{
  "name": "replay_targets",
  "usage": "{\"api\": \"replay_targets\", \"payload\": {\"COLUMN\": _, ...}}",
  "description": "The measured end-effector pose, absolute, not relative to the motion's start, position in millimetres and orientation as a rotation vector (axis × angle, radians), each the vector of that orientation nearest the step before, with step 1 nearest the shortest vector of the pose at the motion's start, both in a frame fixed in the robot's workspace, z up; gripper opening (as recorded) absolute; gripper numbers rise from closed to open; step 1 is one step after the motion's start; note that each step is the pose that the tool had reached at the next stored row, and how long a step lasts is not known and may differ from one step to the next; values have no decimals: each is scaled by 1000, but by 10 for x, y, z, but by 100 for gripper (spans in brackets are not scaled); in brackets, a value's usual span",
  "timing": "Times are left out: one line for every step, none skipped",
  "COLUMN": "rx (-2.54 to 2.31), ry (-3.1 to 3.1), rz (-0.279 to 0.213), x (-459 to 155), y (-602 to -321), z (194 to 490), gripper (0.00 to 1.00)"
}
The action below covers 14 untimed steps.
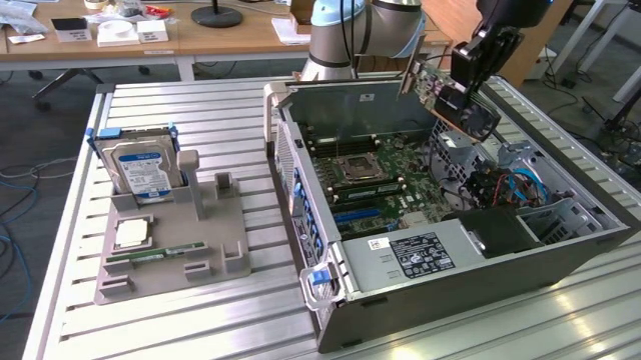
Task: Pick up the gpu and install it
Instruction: 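Insert the gpu into the slot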
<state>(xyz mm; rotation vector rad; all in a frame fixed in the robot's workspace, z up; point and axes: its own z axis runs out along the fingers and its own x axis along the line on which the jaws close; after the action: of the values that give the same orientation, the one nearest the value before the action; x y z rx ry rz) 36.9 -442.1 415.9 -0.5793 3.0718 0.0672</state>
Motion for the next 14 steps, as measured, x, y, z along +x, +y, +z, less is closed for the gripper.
{"api": "replay_targets", "payload": {"rx": -592, "ry": 3069, "rz": 67, "x": 368, "y": -4422, "z": 4159, "gripper": 27}}
{"api": "replay_targets", "payload": {"rx": -606, "ry": 3067, "rz": 67, "x": 368, "y": -4422, "z": 4159, "gripper": 27}}
{"api": "replay_targets", "payload": {"rx": -619, "ry": 3065, "rz": 67, "x": 367, "y": -4422, "z": 4159, "gripper": 27}}
{"api": "replay_targets", "payload": {"rx": -632, "ry": 3062, "rz": 67, "x": 367, "y": -4421, "z": 4159, "gripper": 27}}
{"api": "replay_targets", "payload": {"rx": -644, "ry": 3060, "rz": 67, "x": 366, "y": -4422, "z": 4158, "gripper": 27}}
{"api": "replay_targets", "payload": {"rx": -657, "ry": 3057, "rz": 67, "x": 365, "y": -4422, "z": 4159, "gripper": 27}}
{"api": "replay_targets", "payload": {"rx": -669, "ry": 3055, "rz": 67, "x": 365, "y": -4422, "z": 4159, "gripper": 27}}
{"api": "replay_targets", "payload": {"rx": -682, "ry": 3052, "rz": 67, "x": 365, "y": -4422, "z": 4159, "gripper": 27}}
{"api": "replay_targets", "payload": {"rx": -694, "ry": 3050, "rz": 67, "x": 364, "y": -4422, "z": 4159, "gripper": 27}}
{"api": "replay_targets", "payload": {"rx": -706, "ry": 3047, "rz": 67, "x": 364, "y": -4422, "z": 4159, "gripper": 27}}
{"api": "replay_targets", "payload": {"rx": -718, "ry": 3045, "rz": 67, "x": 363, "y": -4422, "z": 4159, "gripper": 27}}
{"api": "replay_targets", "payload": {"rx": -730, "ry": 3042, "rz": 67, "x": 363, "y": -4422, "z": 4158, "gripper": 27}}
{"api": "replay_targets", "payload": {"rx": -741, "ry": 3039, "rz": 67, "x": 362, "y": -4422, "z": 4159, "gripper": 27}}
{"api": "replay_targets", "payload": {"rx": -753, "ry": 3037, "rz": 67, "x": 362, "y": -4422, "z": 4159, "gripper": 27}}
